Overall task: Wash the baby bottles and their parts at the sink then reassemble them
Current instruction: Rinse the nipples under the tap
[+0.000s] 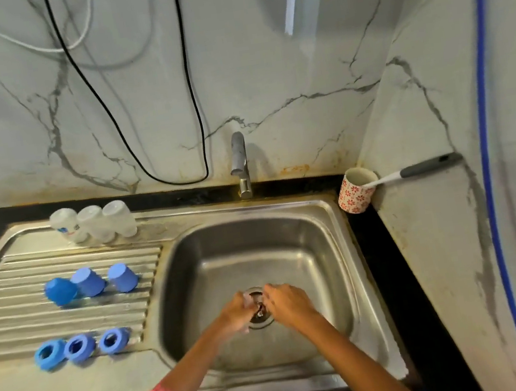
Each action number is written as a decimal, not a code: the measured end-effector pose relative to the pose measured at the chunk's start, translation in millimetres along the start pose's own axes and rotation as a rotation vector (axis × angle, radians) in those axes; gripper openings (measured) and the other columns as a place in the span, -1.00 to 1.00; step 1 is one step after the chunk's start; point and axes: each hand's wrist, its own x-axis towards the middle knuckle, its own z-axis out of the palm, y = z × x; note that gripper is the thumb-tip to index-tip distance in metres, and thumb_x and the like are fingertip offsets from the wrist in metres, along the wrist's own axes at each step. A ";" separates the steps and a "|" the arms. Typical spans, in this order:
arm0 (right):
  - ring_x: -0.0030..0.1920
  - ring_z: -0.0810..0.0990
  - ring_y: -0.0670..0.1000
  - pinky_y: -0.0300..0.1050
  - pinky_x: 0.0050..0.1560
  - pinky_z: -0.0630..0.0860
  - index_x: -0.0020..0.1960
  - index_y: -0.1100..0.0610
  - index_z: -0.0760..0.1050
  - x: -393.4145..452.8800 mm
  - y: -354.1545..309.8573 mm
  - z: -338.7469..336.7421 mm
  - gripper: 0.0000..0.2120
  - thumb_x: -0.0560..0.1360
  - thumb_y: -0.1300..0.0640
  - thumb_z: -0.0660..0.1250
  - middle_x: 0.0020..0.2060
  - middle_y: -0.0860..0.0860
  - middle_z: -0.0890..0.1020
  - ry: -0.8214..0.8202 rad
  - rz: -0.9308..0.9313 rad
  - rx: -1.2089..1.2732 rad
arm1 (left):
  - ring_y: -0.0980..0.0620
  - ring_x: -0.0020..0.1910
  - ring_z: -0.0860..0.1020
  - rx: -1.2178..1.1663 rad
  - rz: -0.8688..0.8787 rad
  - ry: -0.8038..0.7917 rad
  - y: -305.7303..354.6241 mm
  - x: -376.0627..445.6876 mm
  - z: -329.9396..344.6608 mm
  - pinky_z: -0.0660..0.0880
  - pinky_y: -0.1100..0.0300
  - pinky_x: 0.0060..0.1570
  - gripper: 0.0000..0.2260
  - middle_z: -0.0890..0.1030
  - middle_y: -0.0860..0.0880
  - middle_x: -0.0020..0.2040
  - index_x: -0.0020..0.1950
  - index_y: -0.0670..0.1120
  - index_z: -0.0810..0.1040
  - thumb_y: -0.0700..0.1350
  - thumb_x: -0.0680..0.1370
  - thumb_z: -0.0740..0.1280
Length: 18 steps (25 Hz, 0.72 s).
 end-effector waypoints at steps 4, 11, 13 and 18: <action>0.15 0.56 0.17 -0.06 0.09 0.46 0.23 0.14 0.43 -21.9 -3.0 -0.7 -0.71 0.57 0.04 0.23 0.12 0.15 0.59 0.099 0.019 0.033 | 0.05 -0.19 0.41 0.166 0.155 0.087 6.1 -30.2 -0.2 0.26 0.23 -0.30 -0.75 0.39 0.05 -0.33 -0.31 -0.07 0.38 -0.10 0.49 0.39; 0.19 0.50 0.15 -0.08 0.09 0.41 0.24 0.08 0.43 -31.1 -17.6 9.4 -0.73 0.58 0.04 0.16 0.15 0.11 0.57 0.121 -0.076 -0.003 | 0.08 -0.35 0.49 -0.005 0.226 0.304 -25.0 -65.9 -17.2 0.48 0.12 -0.23 -0.68 0.52 0.09 -0.36 -0.33 0.04 0.48 0.06 0.61 0.18; 0.26 0.41 0.14 -0.10 0.19 0.36 0.28 0.07 0.38 -30.4 -18.0 9.5 -0.68 0.52 0.19 0.20 0.21 0.10 0.50 0.102 -0.163 0.033 | 0.09 -0.28 0.51 -0.038 0.227 0.345 -39.8 -78.5 -20.8 0.46 0.19 -0.25 -0.79 0.52 0.08 -0.29 -0.26 0.04 0.46 -0.04 0.58 0.25; 0.16 0.48 0.04 -0.13 0.15 0.39 0.16 0.10 0.45 -26.1 -47.4 13.0 -0.78 0.53 0.21 0.23 0.15 0.02 0.49 0.321 -0.223 0.172 | 0.14 -0.29 0.52 -0.209 0.257 0.284 -75.2 -105.8 -39.5 0.43 0.37 -0.46 -0.91 0.54 0.02 -0.16 -0.01 0.02 0.48 -0.11 0.53 0.34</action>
